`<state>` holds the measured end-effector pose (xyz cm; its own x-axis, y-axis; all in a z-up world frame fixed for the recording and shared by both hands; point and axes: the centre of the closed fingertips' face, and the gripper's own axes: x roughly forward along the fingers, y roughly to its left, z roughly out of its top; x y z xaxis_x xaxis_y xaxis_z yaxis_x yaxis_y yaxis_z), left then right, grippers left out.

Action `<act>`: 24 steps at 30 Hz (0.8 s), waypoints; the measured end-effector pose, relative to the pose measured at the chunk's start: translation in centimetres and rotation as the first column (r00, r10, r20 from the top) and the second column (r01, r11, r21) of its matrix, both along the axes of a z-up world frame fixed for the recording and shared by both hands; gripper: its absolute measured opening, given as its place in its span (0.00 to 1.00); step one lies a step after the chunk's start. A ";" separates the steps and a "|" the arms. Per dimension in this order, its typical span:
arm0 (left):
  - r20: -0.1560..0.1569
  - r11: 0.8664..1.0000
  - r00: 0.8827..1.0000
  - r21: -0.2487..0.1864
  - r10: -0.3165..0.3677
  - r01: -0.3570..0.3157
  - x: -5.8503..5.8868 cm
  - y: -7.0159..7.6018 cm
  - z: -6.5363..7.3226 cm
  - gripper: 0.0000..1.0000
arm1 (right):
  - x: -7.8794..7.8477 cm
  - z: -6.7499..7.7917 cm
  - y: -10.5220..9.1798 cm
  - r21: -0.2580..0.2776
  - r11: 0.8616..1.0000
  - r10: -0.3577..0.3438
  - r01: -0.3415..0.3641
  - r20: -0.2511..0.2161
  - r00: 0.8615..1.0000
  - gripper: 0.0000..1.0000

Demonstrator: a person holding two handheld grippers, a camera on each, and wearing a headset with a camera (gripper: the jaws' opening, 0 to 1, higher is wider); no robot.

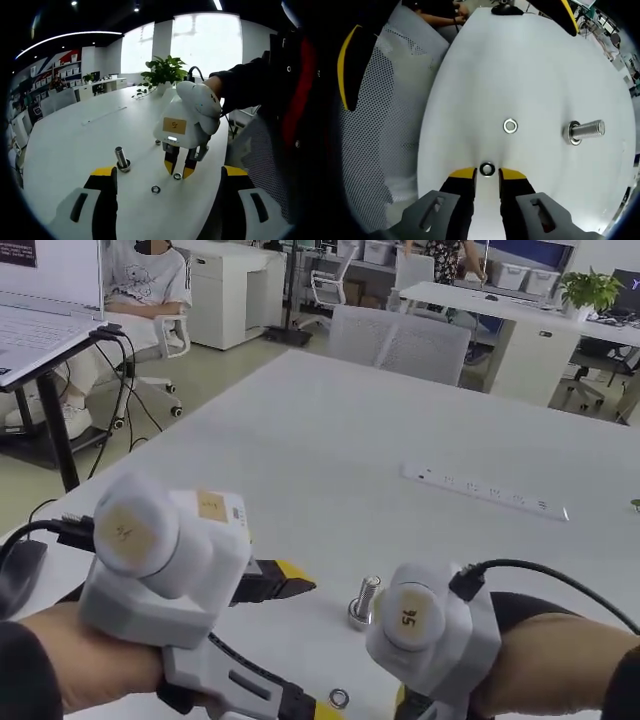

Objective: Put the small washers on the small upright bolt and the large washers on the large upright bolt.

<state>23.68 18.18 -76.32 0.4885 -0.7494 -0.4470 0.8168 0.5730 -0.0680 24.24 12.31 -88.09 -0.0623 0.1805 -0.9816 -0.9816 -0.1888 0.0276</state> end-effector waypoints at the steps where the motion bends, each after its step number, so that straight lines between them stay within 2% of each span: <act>1: -0.001 1.000 1.000 0.000 0.000 0.000 0.0 0.0 0.0 0.85 | 0.0 0.0 0.0 -0.001 1.000 0.005 -0.005 0.005 1.000 0.19; 7: 0.001 1.000 1.000 -0.002 -0.002 0.002 0.0 0.0 0.1 0.85 | 0.2 -0.1 -0.1 -0.003 0.999 0.034 -0.034 0.044 0.998 0.17; 13: 0.005 1.000 1.000 -0.003 -0.004 0.004 0.0 -0.1 0.2 0.85 | -0.2 -0.1 -0.1 -0.014 0.999 0.046 -0.045 0.057 0.997 0.15; 24: 0.009 1.000 1.000 -0.005 -0.003 0.003 0.0 0.0 0.3 0.85 | 0.1 -0.1 0.0 0.001 1.000 0.018 -0.018 0.039 0.999 0.14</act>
<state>23.66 18.16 -76.02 0.4904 -0.7530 -0.4388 0.8191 0.5702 -0.0629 24.30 12.28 -88.20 -0.0270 0.1813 -0.9831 -0.9784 -0.2065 -0.0112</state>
